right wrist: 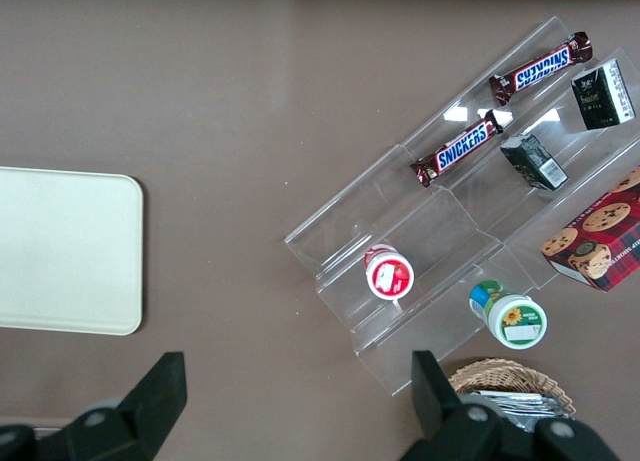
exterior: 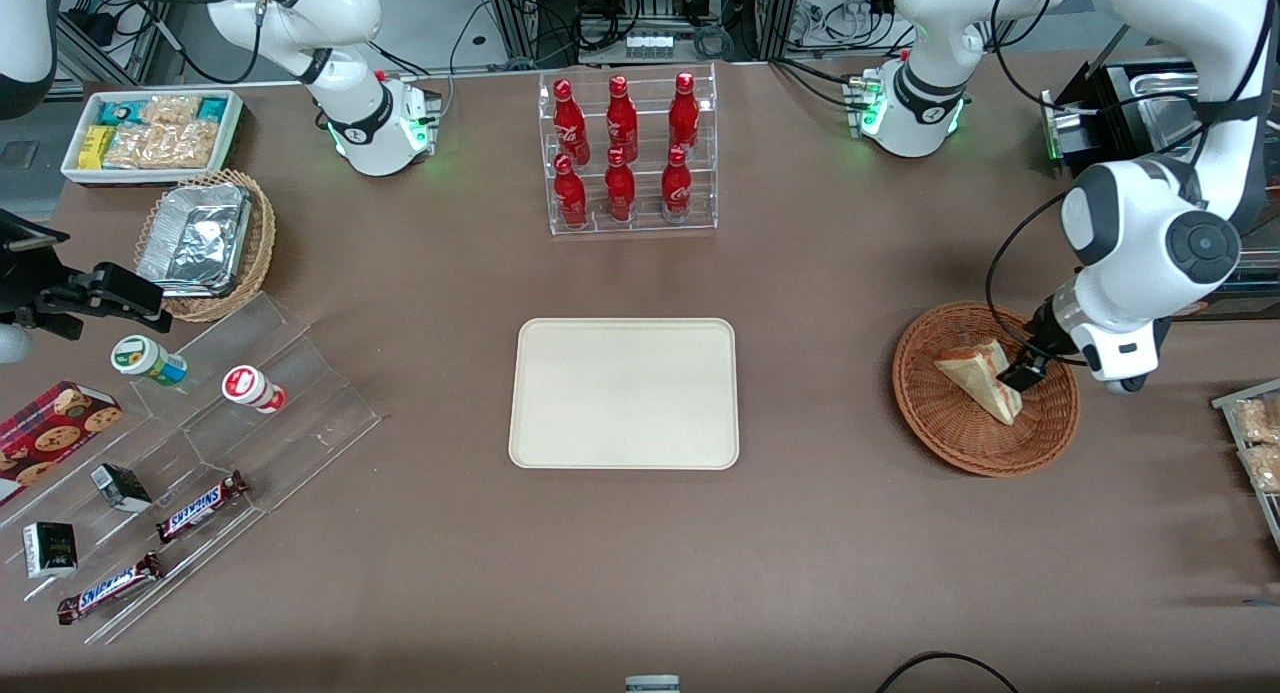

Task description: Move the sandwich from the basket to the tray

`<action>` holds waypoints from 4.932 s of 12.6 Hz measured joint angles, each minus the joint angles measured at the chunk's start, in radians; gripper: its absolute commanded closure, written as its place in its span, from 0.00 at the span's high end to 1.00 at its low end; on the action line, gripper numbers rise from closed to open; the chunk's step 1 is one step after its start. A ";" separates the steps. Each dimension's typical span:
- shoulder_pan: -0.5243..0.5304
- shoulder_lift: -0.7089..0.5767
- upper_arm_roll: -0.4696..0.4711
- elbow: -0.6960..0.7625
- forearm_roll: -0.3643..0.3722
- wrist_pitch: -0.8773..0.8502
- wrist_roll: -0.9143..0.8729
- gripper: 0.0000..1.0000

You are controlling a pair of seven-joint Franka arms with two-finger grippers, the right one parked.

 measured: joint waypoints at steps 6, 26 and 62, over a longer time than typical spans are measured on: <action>-0.003 0.041 -0.004 -0.016 0.000 0.047 -0.001 1.00; -0.297 -0.023 -0.028 0.344 0.107 -0.544 -0.010 0.12; -0.589 0.114 -0.023 0.717 0.129 -0.543 -0.016 1.00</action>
